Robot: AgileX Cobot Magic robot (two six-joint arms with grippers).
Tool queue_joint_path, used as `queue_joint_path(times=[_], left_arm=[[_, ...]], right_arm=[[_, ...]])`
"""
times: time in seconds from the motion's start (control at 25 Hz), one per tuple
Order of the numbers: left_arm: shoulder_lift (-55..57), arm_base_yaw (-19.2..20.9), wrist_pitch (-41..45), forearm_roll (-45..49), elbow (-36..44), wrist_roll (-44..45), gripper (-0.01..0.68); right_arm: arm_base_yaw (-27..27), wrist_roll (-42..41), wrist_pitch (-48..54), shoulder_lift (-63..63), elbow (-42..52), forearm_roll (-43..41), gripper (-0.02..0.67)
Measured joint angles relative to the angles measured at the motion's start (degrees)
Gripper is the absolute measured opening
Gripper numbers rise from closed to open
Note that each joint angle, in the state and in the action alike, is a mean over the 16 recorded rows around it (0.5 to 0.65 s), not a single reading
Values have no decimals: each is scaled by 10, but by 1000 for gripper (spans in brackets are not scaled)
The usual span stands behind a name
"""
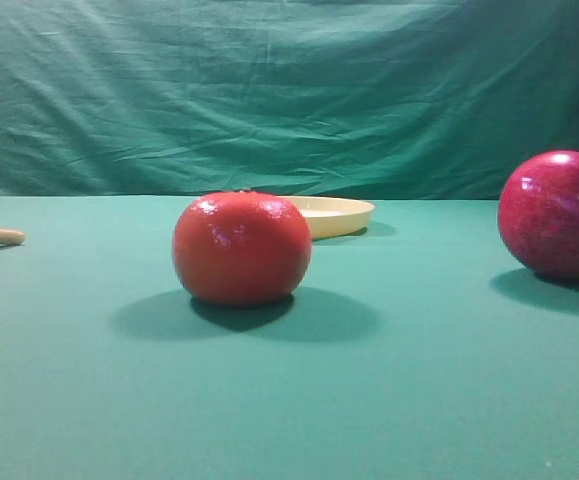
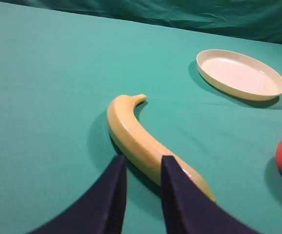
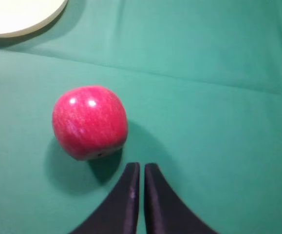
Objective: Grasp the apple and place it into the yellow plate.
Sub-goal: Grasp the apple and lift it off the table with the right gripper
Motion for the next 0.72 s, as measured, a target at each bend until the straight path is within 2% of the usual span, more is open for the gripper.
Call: queue_joint_path(times=[0.16,0.28,0.72], left_arm=[[0,0,0,0,0,0,157],[0,0,0,0,0,0,157],[0,0,0,0,0,0,157]], right_arm=[[22,-20,1,49,-26,4,13],[36,-31,0,79,-44,0,66],[45,-58,-2,142,-89,-19,499]])
